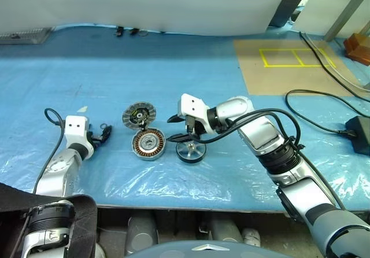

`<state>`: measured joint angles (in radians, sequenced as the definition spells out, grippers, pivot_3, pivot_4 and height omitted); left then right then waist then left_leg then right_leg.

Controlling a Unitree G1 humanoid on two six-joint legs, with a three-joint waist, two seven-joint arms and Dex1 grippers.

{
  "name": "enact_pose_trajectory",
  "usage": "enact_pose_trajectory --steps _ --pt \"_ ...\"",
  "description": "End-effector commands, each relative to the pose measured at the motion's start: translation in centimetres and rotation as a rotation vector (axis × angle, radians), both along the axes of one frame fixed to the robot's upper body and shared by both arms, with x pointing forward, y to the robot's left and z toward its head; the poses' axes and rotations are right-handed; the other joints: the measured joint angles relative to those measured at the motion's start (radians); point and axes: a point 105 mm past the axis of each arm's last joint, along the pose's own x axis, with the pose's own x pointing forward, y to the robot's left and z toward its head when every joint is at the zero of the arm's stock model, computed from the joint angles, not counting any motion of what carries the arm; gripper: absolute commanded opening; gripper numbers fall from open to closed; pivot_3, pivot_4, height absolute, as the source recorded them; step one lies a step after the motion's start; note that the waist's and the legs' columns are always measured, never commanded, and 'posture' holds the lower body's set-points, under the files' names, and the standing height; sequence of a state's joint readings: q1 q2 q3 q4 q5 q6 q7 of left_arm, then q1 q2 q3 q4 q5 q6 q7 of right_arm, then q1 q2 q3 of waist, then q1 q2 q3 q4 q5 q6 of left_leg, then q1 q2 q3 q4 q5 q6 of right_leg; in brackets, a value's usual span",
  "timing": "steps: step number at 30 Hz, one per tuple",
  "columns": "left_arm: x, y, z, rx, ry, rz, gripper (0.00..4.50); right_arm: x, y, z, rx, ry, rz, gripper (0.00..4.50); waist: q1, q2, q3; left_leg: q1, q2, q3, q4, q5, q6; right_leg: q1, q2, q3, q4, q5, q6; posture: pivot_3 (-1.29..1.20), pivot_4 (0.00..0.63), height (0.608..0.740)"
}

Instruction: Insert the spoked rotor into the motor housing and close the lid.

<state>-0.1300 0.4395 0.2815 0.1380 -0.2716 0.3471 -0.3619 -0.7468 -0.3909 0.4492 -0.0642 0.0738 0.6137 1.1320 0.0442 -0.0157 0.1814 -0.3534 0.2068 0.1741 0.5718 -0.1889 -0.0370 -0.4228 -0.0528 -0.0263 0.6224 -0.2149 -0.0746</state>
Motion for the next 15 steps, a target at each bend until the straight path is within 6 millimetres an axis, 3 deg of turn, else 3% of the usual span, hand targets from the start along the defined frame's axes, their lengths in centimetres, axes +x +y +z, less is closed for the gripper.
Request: enact_pose_trajectory --steps 1,15 --pt "-0.71 0.1 -1.14 -0.028 0.045 0.011 2.59 0.13 0.11 0.82 0.012 -0.037 0.017 2.88 0.0 0.0 0.0 0.0 0.0 0.0 0.0 0.0 0.0 0.0 0.0 0.0 0.0 0.0 0.0 0.0 0.15 0.74" --pt "-0.72 0.07 -1.29 -0.028 0.061 0.015 2.59 0.58 0.04 0.97 0.02 -0.049 0.007 2.88 0.0 0.0 0.0 0.0 0.0 0.0 0.0 -0.001 0.002 0.0 0.0 0.0 0.0 0.0 0.0 0.0 0.15 0.74"
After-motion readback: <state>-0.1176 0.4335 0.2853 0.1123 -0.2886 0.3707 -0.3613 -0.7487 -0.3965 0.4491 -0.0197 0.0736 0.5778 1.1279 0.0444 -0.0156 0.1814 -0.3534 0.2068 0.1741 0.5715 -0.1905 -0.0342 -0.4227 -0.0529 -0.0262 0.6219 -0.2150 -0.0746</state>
